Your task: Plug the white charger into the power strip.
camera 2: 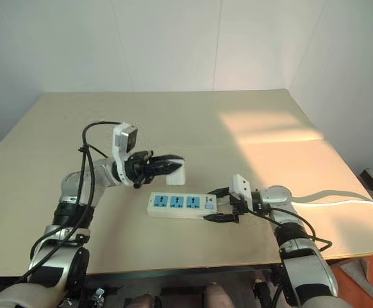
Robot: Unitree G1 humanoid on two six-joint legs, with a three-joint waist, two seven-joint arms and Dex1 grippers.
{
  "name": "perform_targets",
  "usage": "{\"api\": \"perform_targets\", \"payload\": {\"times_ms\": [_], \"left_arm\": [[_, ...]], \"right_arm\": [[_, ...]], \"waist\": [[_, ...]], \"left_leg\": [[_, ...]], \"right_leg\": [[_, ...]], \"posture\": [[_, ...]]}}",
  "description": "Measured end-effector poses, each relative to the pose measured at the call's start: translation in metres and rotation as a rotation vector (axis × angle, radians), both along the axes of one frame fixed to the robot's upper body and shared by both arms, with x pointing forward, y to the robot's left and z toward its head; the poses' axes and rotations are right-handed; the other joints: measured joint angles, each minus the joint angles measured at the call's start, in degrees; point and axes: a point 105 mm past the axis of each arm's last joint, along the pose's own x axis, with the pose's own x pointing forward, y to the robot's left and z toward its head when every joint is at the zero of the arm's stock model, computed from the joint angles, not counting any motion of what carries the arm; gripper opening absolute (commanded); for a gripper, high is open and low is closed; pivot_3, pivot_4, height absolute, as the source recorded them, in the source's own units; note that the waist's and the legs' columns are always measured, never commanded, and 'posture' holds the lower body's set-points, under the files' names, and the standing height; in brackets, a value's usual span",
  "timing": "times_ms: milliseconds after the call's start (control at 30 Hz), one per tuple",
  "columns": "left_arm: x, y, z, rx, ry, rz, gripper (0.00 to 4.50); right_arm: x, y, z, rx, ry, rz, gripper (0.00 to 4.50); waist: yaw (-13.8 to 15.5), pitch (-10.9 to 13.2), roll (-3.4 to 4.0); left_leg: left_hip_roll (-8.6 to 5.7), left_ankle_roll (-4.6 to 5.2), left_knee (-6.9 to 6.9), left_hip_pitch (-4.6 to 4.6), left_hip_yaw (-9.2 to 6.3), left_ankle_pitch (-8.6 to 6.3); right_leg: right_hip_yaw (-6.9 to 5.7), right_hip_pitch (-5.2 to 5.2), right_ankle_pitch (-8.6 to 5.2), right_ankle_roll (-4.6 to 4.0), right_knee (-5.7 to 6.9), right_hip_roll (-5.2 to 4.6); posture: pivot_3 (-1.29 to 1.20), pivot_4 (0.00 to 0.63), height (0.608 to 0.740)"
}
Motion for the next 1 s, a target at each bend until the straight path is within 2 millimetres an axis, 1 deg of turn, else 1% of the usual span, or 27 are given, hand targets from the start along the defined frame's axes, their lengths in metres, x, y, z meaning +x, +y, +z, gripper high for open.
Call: {"api": "perform_targets", "payload": {"times_ms": [67, 133, 233, 400, 533, 633, 767, 1000], "left_arm": [[-0.004, -0.001, -0.012, 0.025, -0.008, -0.011, 1.02], [-0.007, -0.002, -0.017, 0.035, -0.053, -0.017, 1.02], [-0.008, -0.004, -0.020, 0.032, -0.104, -0.008, 1.02], [-0.002, -0.016, -0.020, 0.005, -0.195, 0.057, 1.02], [0.001, -0.014, -0.025, 0.010, -0.207, 0.076, 1.02], [0.005, -0.010, -0.035, 0.053, -0.233, 0.103, 1.02], [0.005, -0.009, -0.048, 0.088, -0.230, 0.109, 1.02], [0.002, -0.010, -0.054, 0.088, -0.209, 0.083, 1.02]], "right_arm": [[0.000, 0.003, 0.000, 0.005, 0.001, 0.006, 3.43], [-0.001, 0.006, -0.001, 0.009, 0.002, 0.014, 3.43], [-0.003, 0.010, -0.001, 0.010, -0.003, 0.027, 3.43], [-0.004, 0.011, -0.001, 0.009, -0.007, 0.036, 3.43], [-0.005, 0.012, -0.001, 0.007, -0.007, 0.039, 3.43], [-0.005, 0.011, -0.001, 0.006, -0.007, 0.039, 3.43], [-0.005, 0.011, -0.001, 0.006, -0.008, 0.040, 3.43], [-0.006, 0.012, -0.001, 0.005, -0.015, 0.041, 3.43]], "waist": [[0.14, 0.00, 0.00], [0.27, 0.00, 0.00], [0.30, 0.00, 0.00], [0.40, 0.00, 0.00], [0.36, 0.00, 0.00], [0.39, 0.00, 0.00], [0.39, 0.00, 0.00], [0.38, 0.00, 0.00]], "left_leg": [[0.00, 0.00, 0.01, -0.01, -0.01, 0.00], [0.00, 0.00, 0.01, -0.01, 0.00, 0.00], [0.00, 0.00, 0.01, -0.02, 0.00, 0.00], [0.00, 0.00, 0.01, -0.02, 0.00, 0.00], [-0.01, 0.00, 0.01, -0.02, 0.00, 0.00], [-0.01, 0.00, 0.01, -0.02, 0.00, 0.00], [-0.01, 0.00, 0.01, -0.03, 0.00, 0.00], [-0.01, 0.01, 0.01, -0.03, 0.00, 0.00]], "right_leg": [[-0.01, 0.00, 0.02, -0.03, 0.00, 0.00], [0.00, 0.00, 0.03, -0.04, -0.01, 0.00], [-0.01, 0.00, 0.02, -0.04, -0.02, -0.01], [0.00, 0.00, 0.03, -0.05, -0.03, -0.01], [0.00, -0.01, 0.02, -0.04, -0.03, 0.00], [0.00, -0.01, 0.02, -0.04, -0.03, 0.00], [0.00, -0.01, 0.02, -0.04, -0.03, 0.00], [-0.01, -0.01, 0.02, -0.04, -0.03, 0.00]], "posture": [[0.00, 0.150, 0.740], [0.00, 0.150, 0.740], [0.00, 0.150, 0.740], [0.00, 0.150, 0.740], [0.00, 0.150, 0.740], [0.00, 0.150, 0.740], [0.00, 0.150, 0.740], [0.00, 0.150, 0.740]]}}
